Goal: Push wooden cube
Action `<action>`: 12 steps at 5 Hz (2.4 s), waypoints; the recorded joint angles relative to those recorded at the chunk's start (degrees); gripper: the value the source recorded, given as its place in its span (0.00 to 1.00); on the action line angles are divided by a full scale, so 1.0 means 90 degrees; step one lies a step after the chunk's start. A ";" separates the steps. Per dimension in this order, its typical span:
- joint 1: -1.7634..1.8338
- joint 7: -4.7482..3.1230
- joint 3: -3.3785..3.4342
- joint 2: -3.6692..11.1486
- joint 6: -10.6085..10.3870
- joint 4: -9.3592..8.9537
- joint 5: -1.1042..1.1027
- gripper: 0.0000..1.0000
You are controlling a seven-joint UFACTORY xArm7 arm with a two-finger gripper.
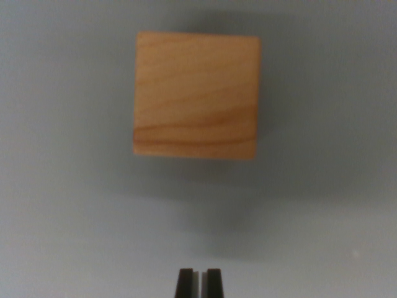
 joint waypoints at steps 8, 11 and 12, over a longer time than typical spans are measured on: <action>0.0028 0.0067 0.0026 0.0102 -0.0281 -0.0199 -0.0017 0.00; 0.0028 0.0067 0.0026 0.0102 -0.0281 -0.0199 -0.0017 0.00; 0.0028 0.0067 0.0026 0.0102 -0.0281 -0.0199 -0.0017 0.00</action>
